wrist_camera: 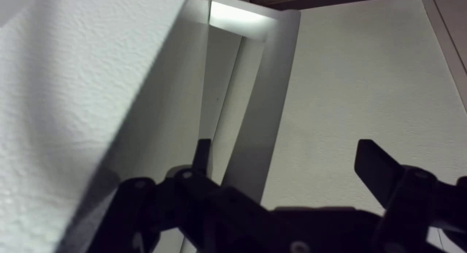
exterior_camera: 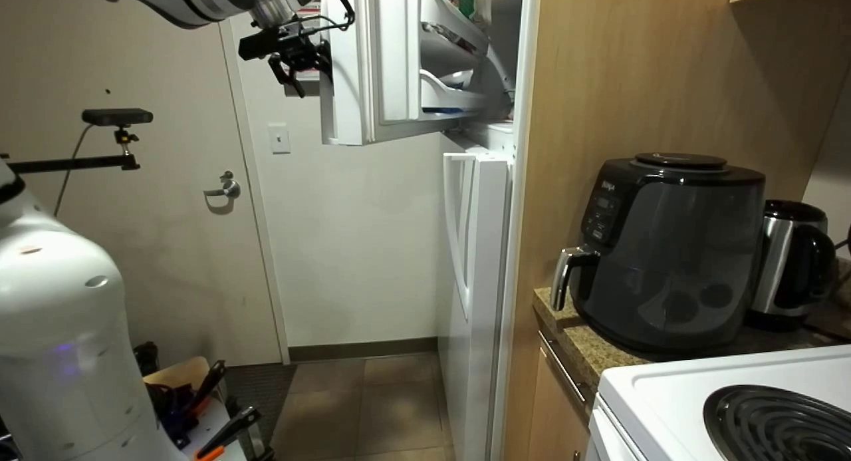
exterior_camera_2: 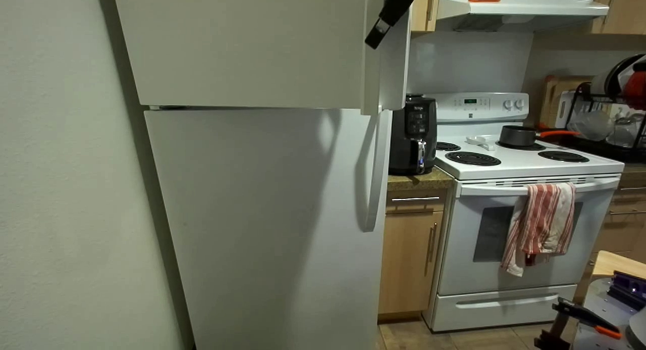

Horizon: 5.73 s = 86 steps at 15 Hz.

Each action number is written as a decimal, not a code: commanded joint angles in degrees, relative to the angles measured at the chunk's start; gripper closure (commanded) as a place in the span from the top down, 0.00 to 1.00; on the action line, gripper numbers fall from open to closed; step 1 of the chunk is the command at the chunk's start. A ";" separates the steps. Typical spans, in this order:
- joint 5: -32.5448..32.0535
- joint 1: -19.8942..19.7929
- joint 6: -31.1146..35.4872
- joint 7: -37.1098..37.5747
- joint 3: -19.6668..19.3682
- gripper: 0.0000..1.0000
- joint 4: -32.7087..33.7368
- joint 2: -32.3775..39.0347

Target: Open the top door on the fridge

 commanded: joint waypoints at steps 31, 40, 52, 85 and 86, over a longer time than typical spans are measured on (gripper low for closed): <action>11.42 9.92 -15.28 -15.16 -0.41 1.00 6.64 -1.70; 14.08 9.97 -18.95 -23.19 -3.42 1.00 6.90 -2.32; 14.88 8.41 -18.83 -30.77 -6.82 1.00 5.92 -1.31; 13.50 10.73 -21.99 -33.43 -3.44 1.00 3.96 -5.30; 13.64 10.73 -22.14 -34.06 -3.46 1.00 4.06 -5.23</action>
